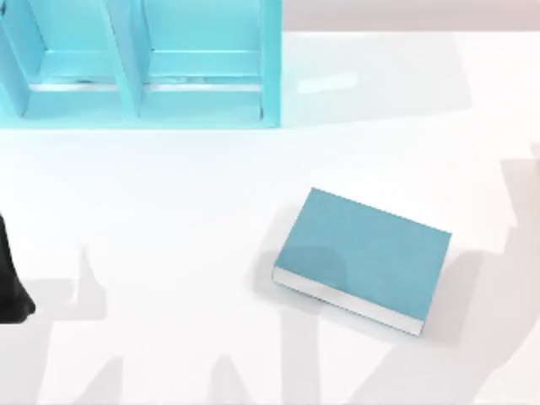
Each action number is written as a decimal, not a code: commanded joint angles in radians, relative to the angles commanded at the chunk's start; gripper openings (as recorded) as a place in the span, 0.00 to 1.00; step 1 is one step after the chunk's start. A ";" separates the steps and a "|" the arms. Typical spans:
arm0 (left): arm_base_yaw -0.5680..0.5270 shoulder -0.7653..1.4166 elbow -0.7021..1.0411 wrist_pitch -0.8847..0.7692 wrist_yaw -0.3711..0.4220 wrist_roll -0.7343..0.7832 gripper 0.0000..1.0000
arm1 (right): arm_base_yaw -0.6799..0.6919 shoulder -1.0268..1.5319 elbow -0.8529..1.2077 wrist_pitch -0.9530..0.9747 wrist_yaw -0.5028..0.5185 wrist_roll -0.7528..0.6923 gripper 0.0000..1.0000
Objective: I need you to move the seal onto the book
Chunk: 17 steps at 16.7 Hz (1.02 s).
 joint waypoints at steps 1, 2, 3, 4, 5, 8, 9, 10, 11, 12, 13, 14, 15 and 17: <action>0.000 0.000 0.000 0.000 0.000 0.000 1.00 | 0.000 0.000 0.000 0.000 0.000 0.000 0.62; 0.000 0.000 0.000 0.000 0.000 0.000 1.00 | 0.000 0.000 0.000 0.000 0.000 0.000 0.55; 0.000 0.000 0.000 0.000 0.000 0.000 1.00 | 0.000 0.000 0.000 0.000 0.000 0.000 0.47; 0.000 0.000 0.000 0.000 0.000 0.000 1.00 | 0.000 0.000 0.000 0.000 0.000 0.000 0.40; 0.000 0.000 0.000 0.000 0.000 0.000 1.00 | 0.000 0.000 0.000 0.000 0.000 0.000 0.32; 0.000 0.000 0.000 0.000 0.000 0.000 1.00 | 0.000 0.000 0.000 0.000 0.000 0.000 0.10; 0.000 0.000 0.000 0.000 0.000 0.000 1.00 | 0.000 0.000 0.000 0.000 0.000 0.000 0.02; 0.000 0.000 0.000 0.000 0.000 0.000 1.00 | 0.000 0.000 0.000 0.000 0.000 0.000 0.00; 0.000 0.000 0.000 0.000 0.000 0.000 1.00 | 0.000 0.000 0.000 0.000 0.000 0.000 0.00; 0.000 0.000 0.000 0.000 0.000 0.000 1.00 | 0.000 0.000 0.000 0.000 0.000 0.000 0.00; 0.000 0.000 0.000 0.000 0.000 0.000 1.00 | 0.000 0.000 0.000 0.000 0.000 0.000 0.00; 0.000 0.000 0.000 0.000 0.000 0.000 1.00 | 0.000 0.000 0.000 0.000 0.000 0.000 0.00; 0.000 0.000 0.000 0.000 0.000 0.000 1.00 | 0.000 0.000 0.000 0.000 0.000 0.000 0.00; 0.000 0.000 0.000 0.000 0.000 0.000 1.00 | 0.000 0.000 0.000 0.000 0.000 0.000 0.00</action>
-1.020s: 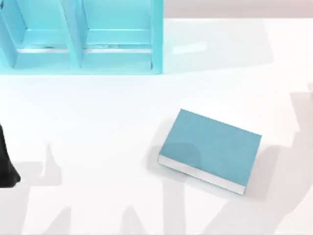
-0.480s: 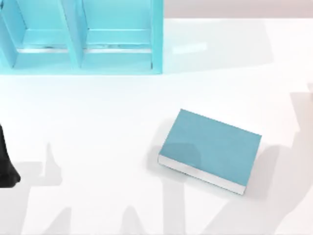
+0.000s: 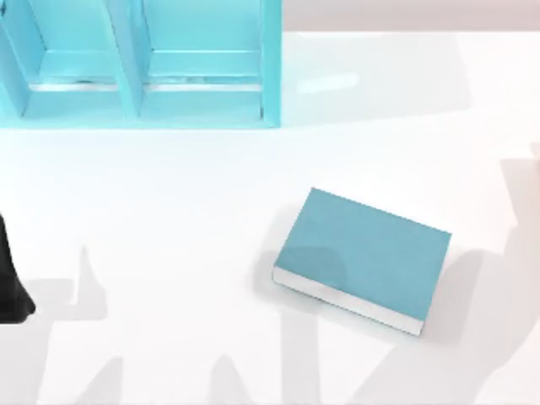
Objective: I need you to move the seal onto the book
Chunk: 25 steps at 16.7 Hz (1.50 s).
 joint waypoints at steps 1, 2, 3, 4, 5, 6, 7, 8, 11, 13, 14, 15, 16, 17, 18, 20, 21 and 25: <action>0.000 0.000 0.000 0.000 0.000 0.000 1.00 | 0.000 -0.002 0.001 0.000 0.000 0.001 0.00; 0.000 0.000 0.000 0.000 0.000 0.000 1.00 | 0.002 -0.002 0.003 -0.003 0.000 0.003 0.00; 0.000 0.000 0.000 0.000 0.000 0.000 1.00 | 0.011 -0.004 0.015 -0.016 0.000 0.016 0.00; 0.000 0.000 0.000 0.000 0.000 0.000 1.00 | 0.028 -0.008 0.037 -0.040 0.000 0.037 0.00; 0.000 0.000 0.000 0.000 0.000 0.000 1.00 | 0.053 -0.015 0.065 -0.074 0.000 0.066 0.00; 0.000 0.000 0.000 0.000 0.000 0.000 1.00 | 0.085 -0.024 0.100 -0.119 0.000 0.100 0.00; 0.000 0.000 0.000 0.000 0.000 0.000 1.00 | 0.123 -0.036 0.138 -0.174 0.000 0.137 0.00; 0.000 0.000 0.000 0.000 0.000 0.000 1.00 | 0.164 -0.050 0.178 -0.236 0.000 0.177 0.00; 0.000 0.000 0.000 0.000 0.000 0.000 1.00 | 0.296 -0.098 0.297 -0.419 0.000 0.300 0.00; 0.000 0.000 0.000 0.000 0.000 0.000 1.00 | 0.370 -0.129 0.360 -0.503 0.000 0.370 0.00; 0.000 0.000 0.000 0.000 0.000 0.000 1.00 | 0.395 -0.141 0.382 -0.529 0.000 0.394 0.00; 0.000 0.000 0.000 0.000 0.000 0.000 1.00 | 0.410 -0.149 0.396 -0.545 0.000 0.409 0.00; 0.000 0.000 0.000 0.000 0.000 0.000 1.00 | 0.415 -0.152 0.400 -0.549 0.000 0.413 0.00; 0.000 0.000 0.000 0.000 0.000 0.000 1.00 | 0.415 -0.152 0.400 -0.549 0.000 0.413 0.00; 0.000 0.000 0.000 0.000 0.000 0.000 1.00 | 0.415 -0.152 0.400 -0.549 0.000 0.413 0.00; 0.000 0.000 0.000 0.000 0.000 0.000 1.00 | 0.413 -0.147 0.398 -0.547 -0.002 0.417 0.00; 0.000 0.000 0.000 0.000 0.000 0.000 1.00 | 0.426 -0.138 0.400 -0.543 -0.002 0.429 0.00; 0.000 0.000 0.000 0.000 0.000 0.000 1.00 | 0.575 -0.064 0.407 -0.487 -0.001 0.581 0.00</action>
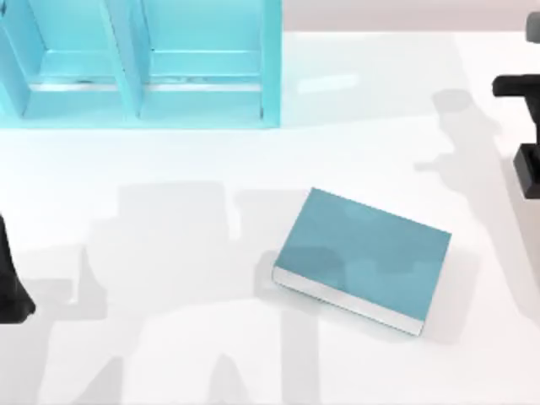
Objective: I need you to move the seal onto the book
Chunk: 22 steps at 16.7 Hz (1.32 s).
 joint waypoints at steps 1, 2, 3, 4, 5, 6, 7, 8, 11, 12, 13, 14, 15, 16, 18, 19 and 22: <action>0.000 0.000 0.000 0.000 0.000 0.000 1.00 | 0.057 0.022 0.000 0.023 0.001 0.058 0.00; 0.000 0.000 0.000 0.000 0.000 0.000 1.00 | 0.119 0.045 0.000 0.048 0.002 0.121 0.00; 0.000 0.000 0.000 0.000 0.000 0.000 1.00 | 0.183 0.067 -0.001 0.073 0.003 0.186 0.00; 0.000 0.000 0.000 0.000 0.000 0.000 1.00 | 0.247 0.090 -0.002 0.098 0.004 0.249 0.00; 0.000 0.000 0.000 0.000 0.000 0.000 1.00 | 0.304 0.110 -0.004 0.122 0.005 0.306 0.00; 0.000 0.000 0.000 0.000 0.000 0.000 1.00 | 0.352 0.128 -0.008 0.145 0.006 0.353 0.00; 0.000 0.000 0.000 0.000 0.000 0.000 1.00 | 0.389 0.141 -0.012 0.166 0.006 0.390 0.00; 0.000 0.000 0.000 0.000 0.000 0.000 1.00 | 0.415 0.151 -0.016 0.182 0.007 0.416 0.00; 0.000 0.000 0.000 0.000 0.000 0.000 1.00 | 0.435 0.157 -0.021 0.196 0.007 0.436 0.00; 0.000 0.000 0.000 0.000 0.000 0.000 1.00 | 0.435 0.157 -0.021 0.196 0.007 0.436 0.00; 0.000 0.000 0.000 0.000 0.000 0.000 1.00 | 0.432 0.154 -0.019 0.194 0.005 0.437 0.00; 0.000 0.000 0.000 0.000 0.000 0.000 1.00 | 0.433 0.154 -0.017 0.192 0.005 0.437 0.00; 0.000 0.000 0.000 0.000 0.000 0.000 1.00 | 0.434 0.155 -0.012 0.186 0.006 0.437 0.00; 0.000 0.000 0.000 0.000 0.000 0.000 1.00 | 0.435 0.156 -0.006 0.180 0.007 0.436 0.00; 0.000 0.000 0.000 0.000 0.000 0.000 1.00 | 0.435 0.156 -0.002 0.177 0.007 0.436 0.00; 0.000 0.000 0.000 0.000 0.000 0.000 1.00 | 0.435 0.156 -0.002 0.177 0.007 0.436 0.00; 0.000 0.000 0.000 0.000 0.000 0.000 1.00 | 0.435 0.156 -0.002 0.177 0.007 0.436 0.15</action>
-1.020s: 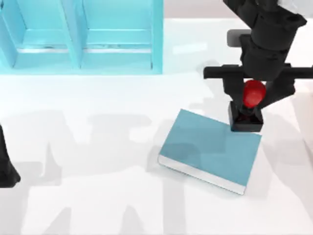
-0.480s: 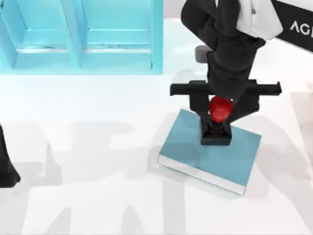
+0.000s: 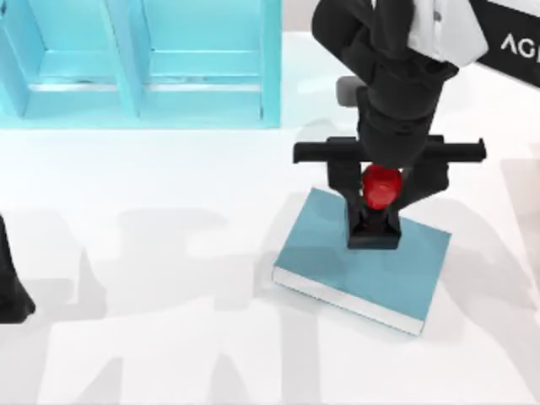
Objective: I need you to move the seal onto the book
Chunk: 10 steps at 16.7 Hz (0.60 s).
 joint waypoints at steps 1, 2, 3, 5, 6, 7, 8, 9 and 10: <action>0.000 0.000 0.000 0.000 0.000 0.000 1.00 | 0.000 0.000 0.000 0.000 0.000 0.000 0.23; 0.000 0.000 0.000 0.000 0.000 0.000 1.00 | 0.000 0.000 0.000 0.000 0.000 0.000 0.30; 0.000 0.000 0.000 0.000 0.000 0.000 1.00 | 0.000 0.000 0.000 0.000 0.000 0.000 0.38; 0.000 0.000 0.000 0.000 0.000 0.000 1.00 | 0.000 0.000 0.000 0.000 0.000 0.000 0.53; 0.000 0.000 0.000 0.000 0.000 0.000 1.00 | 0.000 0.000 0.000 0.000 0.000 0.000 0.60; 0.000 0.000 0.000 0.000 0.000 0.000 1.00 | 0.000 0.000 0.000 0.000 0.000 0.000 0.68; 0.000 0.000 0.000 0.000 0.000 0.000 1.00 | 0.000 0.000 0.000 0.000 0.000 0.000 0.75; 0.000 0.000 0.000 0.000 0.000 0.000 1.00 | 0.000 0.000 0.000 0.000 0.000 0.000 0.83; 0.000 0.000 0.000 0.000 0.000 0.000 1.00 | 0.000 0.000 0.000 0.000 0.000 0.000 0.90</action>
